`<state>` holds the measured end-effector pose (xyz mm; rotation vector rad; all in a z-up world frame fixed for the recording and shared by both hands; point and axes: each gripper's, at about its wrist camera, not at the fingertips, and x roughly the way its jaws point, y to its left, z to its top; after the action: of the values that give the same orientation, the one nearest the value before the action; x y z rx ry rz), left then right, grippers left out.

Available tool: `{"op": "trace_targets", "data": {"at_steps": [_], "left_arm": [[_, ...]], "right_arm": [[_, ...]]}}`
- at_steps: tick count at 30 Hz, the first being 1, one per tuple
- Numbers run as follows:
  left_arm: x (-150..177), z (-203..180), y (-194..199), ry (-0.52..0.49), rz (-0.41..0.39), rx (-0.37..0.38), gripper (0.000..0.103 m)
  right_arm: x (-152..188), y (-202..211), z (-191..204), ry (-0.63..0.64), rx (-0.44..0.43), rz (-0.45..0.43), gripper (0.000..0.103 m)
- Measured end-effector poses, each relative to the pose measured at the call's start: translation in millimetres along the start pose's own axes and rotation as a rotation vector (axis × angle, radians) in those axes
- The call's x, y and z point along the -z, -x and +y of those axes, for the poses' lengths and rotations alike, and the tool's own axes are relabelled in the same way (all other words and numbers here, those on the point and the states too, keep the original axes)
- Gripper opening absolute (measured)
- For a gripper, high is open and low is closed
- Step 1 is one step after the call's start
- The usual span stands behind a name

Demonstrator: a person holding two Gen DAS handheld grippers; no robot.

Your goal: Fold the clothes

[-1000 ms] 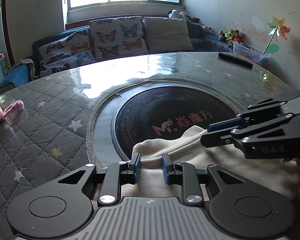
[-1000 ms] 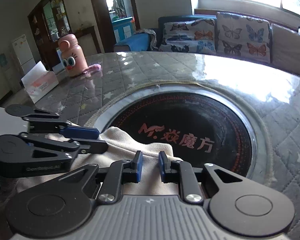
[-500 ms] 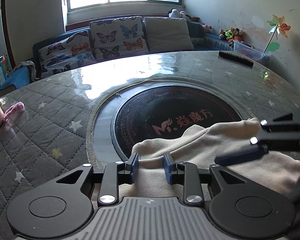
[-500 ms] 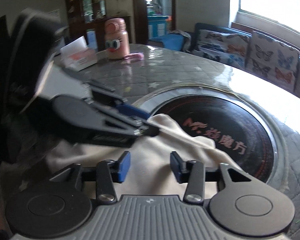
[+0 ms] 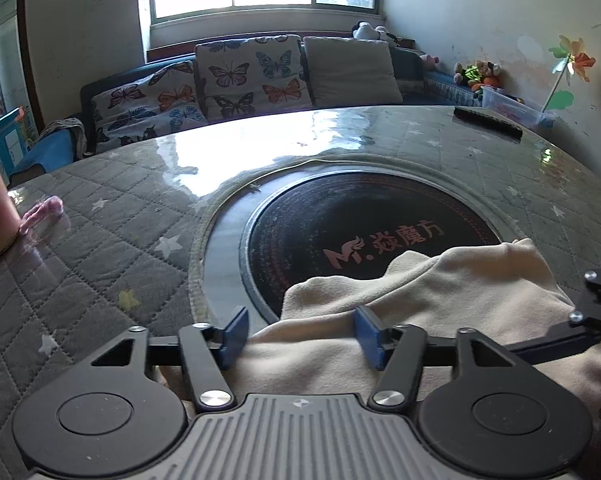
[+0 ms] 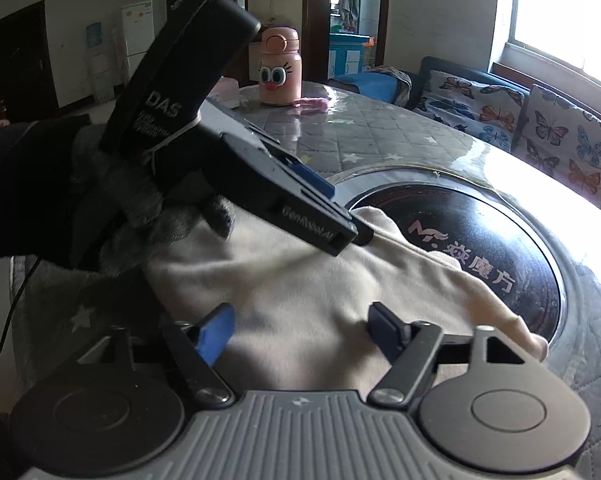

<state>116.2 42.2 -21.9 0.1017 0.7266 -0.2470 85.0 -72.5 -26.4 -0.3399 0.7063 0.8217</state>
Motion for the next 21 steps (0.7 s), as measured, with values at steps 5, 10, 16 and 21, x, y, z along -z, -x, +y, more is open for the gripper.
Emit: {"op": "trace_targets", "data": {"at_steps": [5, 10, 16, 21], "left_arm": [[5, 1, 10, 0.002, -0.016, -0.002, 0.088], [13, -7, 27, -0.037, -0.039, -0.01, 0.101], [28, -13, 45, -0.061, -0.043, -0.041, 0.103], [44, -9, 57, -0.032, -0.029, -0.071, 0.103]], "right_arm": [[5, 5, -2, -0.014, -0.004, 0.0, 0.084], [8, 11, -3, -0.028, -0.001, -0.007, 0.091], [15, 17, -8, -0.066, 0.002, -0.011, 0.094], [22, 24, -10, -0.085, 0.021, -0.021, 0.103]]}}
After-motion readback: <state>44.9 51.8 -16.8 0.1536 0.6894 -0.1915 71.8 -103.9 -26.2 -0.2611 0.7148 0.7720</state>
